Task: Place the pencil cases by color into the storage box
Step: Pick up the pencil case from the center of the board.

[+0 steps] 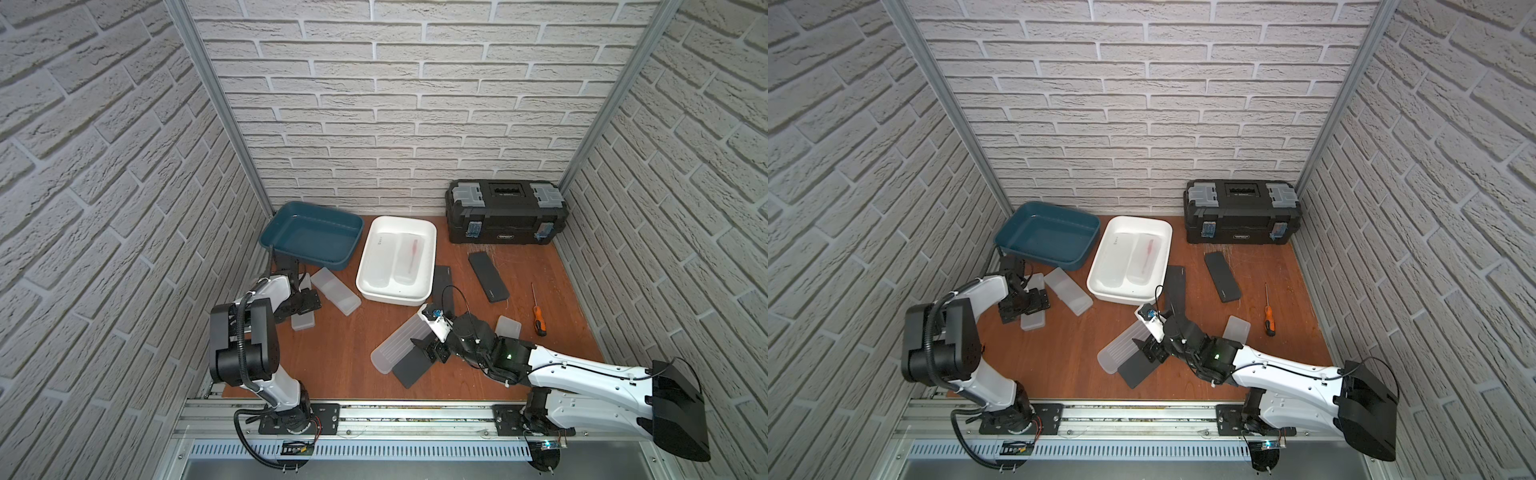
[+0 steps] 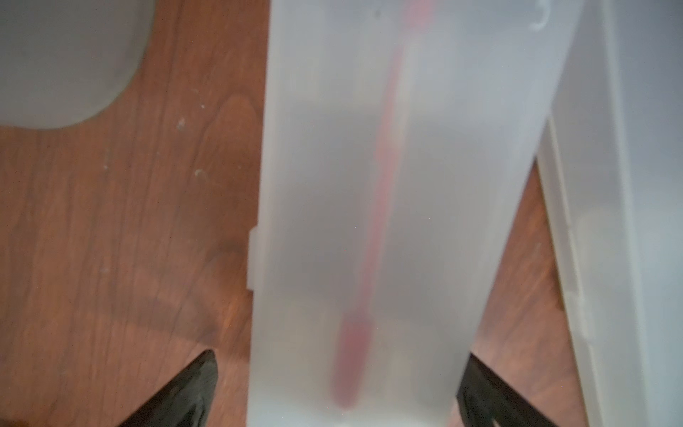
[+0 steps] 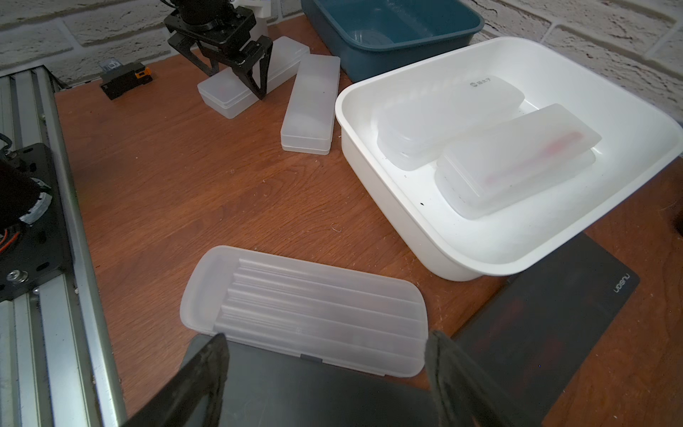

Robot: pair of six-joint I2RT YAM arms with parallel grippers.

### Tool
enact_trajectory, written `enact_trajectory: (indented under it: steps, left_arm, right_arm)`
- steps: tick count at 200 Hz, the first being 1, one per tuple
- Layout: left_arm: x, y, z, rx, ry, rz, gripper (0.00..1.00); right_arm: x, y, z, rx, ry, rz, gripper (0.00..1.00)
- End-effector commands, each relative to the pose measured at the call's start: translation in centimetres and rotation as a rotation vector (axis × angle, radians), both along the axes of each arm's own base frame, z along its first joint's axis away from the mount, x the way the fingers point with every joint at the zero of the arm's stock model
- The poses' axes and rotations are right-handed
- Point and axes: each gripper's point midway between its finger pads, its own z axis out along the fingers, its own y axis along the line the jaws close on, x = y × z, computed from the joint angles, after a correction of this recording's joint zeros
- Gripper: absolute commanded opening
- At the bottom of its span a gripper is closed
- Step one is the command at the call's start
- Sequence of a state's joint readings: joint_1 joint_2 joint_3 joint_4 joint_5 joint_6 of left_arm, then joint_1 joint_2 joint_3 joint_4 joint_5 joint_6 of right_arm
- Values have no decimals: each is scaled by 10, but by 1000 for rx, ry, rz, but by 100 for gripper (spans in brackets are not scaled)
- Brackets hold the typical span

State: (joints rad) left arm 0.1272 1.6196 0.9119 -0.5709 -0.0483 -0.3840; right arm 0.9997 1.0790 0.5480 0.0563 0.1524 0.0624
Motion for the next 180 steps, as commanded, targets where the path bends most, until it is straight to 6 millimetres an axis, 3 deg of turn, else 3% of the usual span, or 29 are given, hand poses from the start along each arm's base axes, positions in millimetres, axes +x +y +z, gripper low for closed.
enact_trajectory:
  steps: [1, 54, 87, 107, 133, 180]
  left_arm:
    - [6, -1, -5, 12, 2, -26, 96]
    - [5, -2, -17, 12, 45, -47, 91]
    - [1, -9, -21, 17, 83, -66, 77]
    - [0, -15, -15, 20, 76, -78, 66]
    - [-1, -20, -1, 27, 55, -91, 59]
    - [-15, -28, 31, 13, -14, -62, 57]
  right_arm:
    - [0, 6, 18, 39, -34, 18, 84]
    - [-1, 4, 20, 41, -41, 14, 84]
    - [-1, 4, 20, 43, -39, 14, 84]
    - [-2, 4, 20, 44, -37, 18, 84]
    - [-2, 4, 20, 43, -37, 17, 83]
    - [-2, 5, 20, 44, -36, 19, 83]
